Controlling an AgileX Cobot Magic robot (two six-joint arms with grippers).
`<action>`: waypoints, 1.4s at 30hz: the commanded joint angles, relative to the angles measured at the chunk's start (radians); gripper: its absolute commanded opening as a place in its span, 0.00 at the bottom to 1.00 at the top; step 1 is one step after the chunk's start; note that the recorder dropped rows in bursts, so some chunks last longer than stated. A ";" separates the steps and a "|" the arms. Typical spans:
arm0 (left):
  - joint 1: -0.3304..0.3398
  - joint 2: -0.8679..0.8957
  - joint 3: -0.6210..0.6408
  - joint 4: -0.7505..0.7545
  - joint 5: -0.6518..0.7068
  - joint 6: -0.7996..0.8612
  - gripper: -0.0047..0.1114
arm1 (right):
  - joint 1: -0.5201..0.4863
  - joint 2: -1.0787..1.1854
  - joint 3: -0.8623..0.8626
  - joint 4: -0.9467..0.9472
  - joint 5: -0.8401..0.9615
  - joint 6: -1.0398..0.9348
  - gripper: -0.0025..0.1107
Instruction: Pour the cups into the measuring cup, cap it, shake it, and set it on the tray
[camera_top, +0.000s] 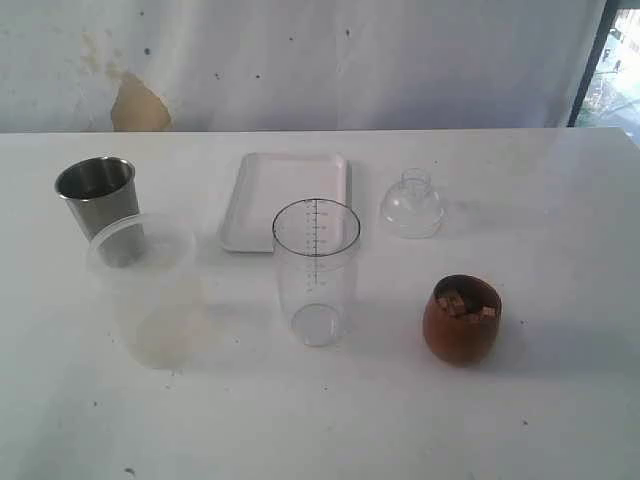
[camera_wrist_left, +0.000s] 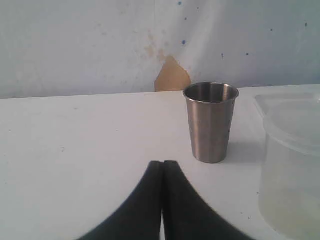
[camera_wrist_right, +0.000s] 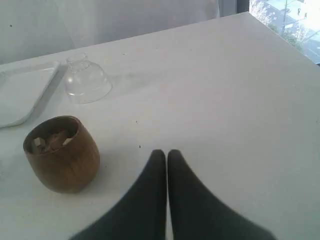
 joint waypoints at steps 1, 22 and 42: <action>-0.004 -0.005 0.000 0.000 -0.007 -0.007 0.04 | -0.004 -0.004 0.006 -0.031 -0.018 -0.014 0.03; -0.004 -0.005 0.000 0.000 -0.007 -0.007 0.04 | -0.004 -0.004 0.006 -0.066 -0.546 0.112 0.03; -0.004 -0.005 0.000 0.000 -0.007 -0.007 0.04 | 0.037 0.596 0.006 -0.554 -1.003 0.276 0.73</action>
